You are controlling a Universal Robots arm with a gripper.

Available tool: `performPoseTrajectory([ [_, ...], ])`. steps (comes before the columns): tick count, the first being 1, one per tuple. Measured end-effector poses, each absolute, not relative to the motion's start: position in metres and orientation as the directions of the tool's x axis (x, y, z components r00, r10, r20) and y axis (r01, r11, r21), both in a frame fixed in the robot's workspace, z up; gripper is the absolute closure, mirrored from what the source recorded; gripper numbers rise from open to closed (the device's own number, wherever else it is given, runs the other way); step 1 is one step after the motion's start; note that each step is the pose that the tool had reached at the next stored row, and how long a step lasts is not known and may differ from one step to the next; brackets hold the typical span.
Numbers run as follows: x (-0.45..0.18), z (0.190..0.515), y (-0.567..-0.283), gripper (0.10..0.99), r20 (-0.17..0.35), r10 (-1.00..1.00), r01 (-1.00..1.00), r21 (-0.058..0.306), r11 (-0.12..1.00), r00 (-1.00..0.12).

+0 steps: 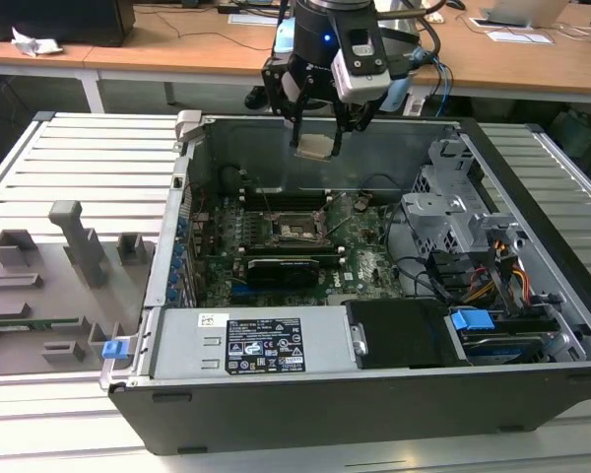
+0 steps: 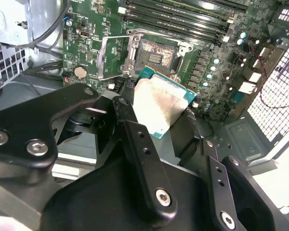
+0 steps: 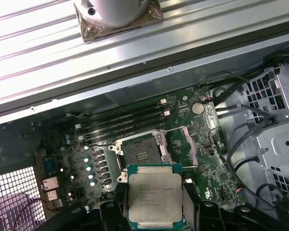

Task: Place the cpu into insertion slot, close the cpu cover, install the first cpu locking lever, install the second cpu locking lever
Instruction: 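Place the cpu into insertion slot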

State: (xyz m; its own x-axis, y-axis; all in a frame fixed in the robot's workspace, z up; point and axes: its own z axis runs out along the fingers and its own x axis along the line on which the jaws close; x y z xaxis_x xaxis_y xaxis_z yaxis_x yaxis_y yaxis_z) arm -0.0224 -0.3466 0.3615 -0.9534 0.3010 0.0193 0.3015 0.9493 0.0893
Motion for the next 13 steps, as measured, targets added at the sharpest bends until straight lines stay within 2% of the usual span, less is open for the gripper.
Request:
performPoseTrajectory([
  [13,-0.0224,0.3614,-0.3466,0.545,0.019,0.343,0.344,0.089,0.935,-0.939],
])
